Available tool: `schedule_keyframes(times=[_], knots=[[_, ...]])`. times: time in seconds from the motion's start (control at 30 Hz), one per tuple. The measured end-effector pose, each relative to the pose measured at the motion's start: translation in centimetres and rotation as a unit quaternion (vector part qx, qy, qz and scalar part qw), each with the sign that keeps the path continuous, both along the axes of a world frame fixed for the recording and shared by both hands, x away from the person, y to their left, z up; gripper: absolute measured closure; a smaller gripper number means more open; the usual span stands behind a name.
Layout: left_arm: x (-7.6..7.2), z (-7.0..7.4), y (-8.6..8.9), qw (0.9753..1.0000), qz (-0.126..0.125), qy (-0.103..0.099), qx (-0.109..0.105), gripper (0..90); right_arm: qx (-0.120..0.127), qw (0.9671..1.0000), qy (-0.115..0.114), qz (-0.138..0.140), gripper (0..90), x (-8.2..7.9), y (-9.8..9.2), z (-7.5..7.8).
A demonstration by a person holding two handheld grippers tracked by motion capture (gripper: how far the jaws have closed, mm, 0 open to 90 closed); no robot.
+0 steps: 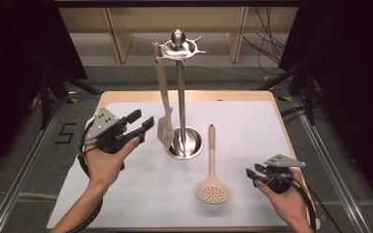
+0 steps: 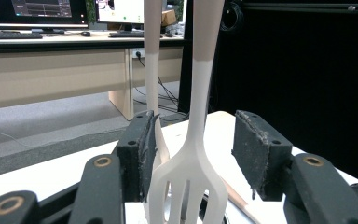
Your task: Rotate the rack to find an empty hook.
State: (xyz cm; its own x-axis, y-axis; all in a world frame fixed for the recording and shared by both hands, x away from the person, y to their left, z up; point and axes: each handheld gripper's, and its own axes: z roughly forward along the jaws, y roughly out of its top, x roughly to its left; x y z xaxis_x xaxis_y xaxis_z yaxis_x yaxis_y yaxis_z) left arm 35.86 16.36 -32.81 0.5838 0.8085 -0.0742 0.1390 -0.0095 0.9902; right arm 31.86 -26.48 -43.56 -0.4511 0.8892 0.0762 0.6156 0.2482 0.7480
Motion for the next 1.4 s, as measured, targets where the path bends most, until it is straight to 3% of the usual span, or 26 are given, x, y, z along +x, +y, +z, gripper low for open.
schedule_keyframes(times=[0.1, 0.13, 0.17, 0.23, 0.3, 0.33, 0.37, 0.4, 0.47, 0.5, 0.57, 0.6, 0.63, 0.83, 0.87, 0.9, 0.93, 0.97, 1.0, 1.23, 1.27, 1.4], knots=[[0.1, -0.1, 0.1, 1.0000, 0.000, 0.002, 0.000, 48.0, 0.001, 0.9998, 0.016, 0.010, 60.3, 0.0, 0.6, 0.0], [0.1, -0.1, 0.2, 1.0000, 0.002, 0.003, -0.001, 47.8, -0.003, 0.9998, 0.012, 0.017, 60.3, 0.1, 0.7, -0.2], [0.2, -0.1, 0.3, 1.0000, 0.002, 0.003, -0.002, 47.7, 0.002, 0.9995, 0.027, 0.014, 60.3, 0.0, 1.1, -0.1], [0.2, -0.1, 0.4, 1.0000, 0.004, 0.005, -0.003, 47.5, -0.010, 0.9992, 0.025, 0.029, 60.3, 0.3, 1.4, -0.4], [0.3, -0.1, 0.5, 1.0000, 0.003, 0.005, -0.003, 47.3, -0.003, 0.9981, 0.060, 0.018, 60.3, 0.2, 2.1, -0.2], [0.3, -0.1, 0.5, 1.0000, 0.003, 0.007, -0.002, 47.2, -0.004, 0.9983, 0.054, 0.020, 60.3, 0.3, 2.4, -0.4], [0.4, -0.2, 0.5, 1.0000, 0.003, 0.008, -0.001, 47.1, -0.005, 0.9970, 0.074, 0.021, 60.3, 0.4, 2.7, -0.3], [0.4, -0.2, 0.5, 1.0000, 0.002, 0.008, 0.000, 46.8, -0.014, 0.9973, 0.065, 0.030, 60.3, 0.6, 2.8, -0.4], [0.5, -0.4, 0.5, 0.9999, 0.002, 0.010, 0.001, 46.0, -0.017, 0.9964, 0.075, 0.034, 60.3, 1.0, 3.4, -0.4], [0.5, -0.4, 0.4, 0.9999, 0.002, 0.012, 0.000, 45.6, 0.005, 0.9973, 0.070, 0.018, 60.2, 1.1, 4.1, -0.7], [0.5, -0.5, 0.4, 0.9999, 0.000, 0.011, 0.001, 45.1, -0.013, 0.9949, 0.094, 0.034, 59.9, 1.5, 4.3, -0.3], [0.5, -0.5, 0.3, 0.9999, -0.001, 0.011, 0.001, 44.9, -0.005, 0.9954, 0.090, 0.032, 59.9, 1.7, 4.6, -0.4], [0.5, -0.5, 0.3, 0.9999, -0.001, 0.011, 0.000, 44.8, -0.002, 0.9937, 0.110, 0.026, 59.7, 1.8, 5.0, -0.3], [0.5, -0.5, 0.3, 0.9999, -0.002, 0.013, -0.002, 43.6, -0.009, 0.9933, 0.110, 0.035, 59.4, 3.2, 6.6, -0.7], [0.5, -0.6, 0.3, 0.9999, -0.003, 0.014, -0.003, 43.1, -0.020, 0.9922, 0.115, 0.043, 59.3, 3.4, 6.6, -0.6], [0.5, -0.5, 0.3, 0.9999, -0.002, 0.015, -0.004, 42.3, -0.013, 0.9921, 0.119, 0.037, 59.3, 3.5, 7.0, -0.7], [0.5, -0.5, 0.3, 0.9999, -0.002, 0.014, -0.004, 41.8, -0.025, 0.9925, 0.109, 0.050, 59.3, 3.9, 7.0, -0.8], [0.5, -0.5, 0.4, 0.9999, -0.001, 0.014, -0.004, 41.6, -0.027, 0.9916, 0.115, 0.052, 59.3, 4.1, 7.1, -0.8], [0.5, -0.5, 0.4, 0.9999, -0.001, 0.015, -0.004, 41.5, -0.020, 0.9915, 0.122, 0.042, 59.3, 4.1, 7.5, -0.9], [0.5, -0.6, 0.3, 0.9999, -0.001, 0.016, 0.000, 41.2, -0.032, 0.9904, 0.124, 0.052, 59.3, 5.4, 8.2, -1.3], [0.5, -0.6, 0.2, 0.9999, -0.002, 0.016, 0.001, 41.3, -0.029, 0.9888, 0.138, 0.049, 59.3, 5.4, 8.3, -1.2], [0.5, -0.6, 0.2, 0.9999, -0.002, 0.014, 0.001, 41.5, -0.032, 0.9885, 0.140, 0.047, 59.3, 5.7, 8.5, -1.3]])
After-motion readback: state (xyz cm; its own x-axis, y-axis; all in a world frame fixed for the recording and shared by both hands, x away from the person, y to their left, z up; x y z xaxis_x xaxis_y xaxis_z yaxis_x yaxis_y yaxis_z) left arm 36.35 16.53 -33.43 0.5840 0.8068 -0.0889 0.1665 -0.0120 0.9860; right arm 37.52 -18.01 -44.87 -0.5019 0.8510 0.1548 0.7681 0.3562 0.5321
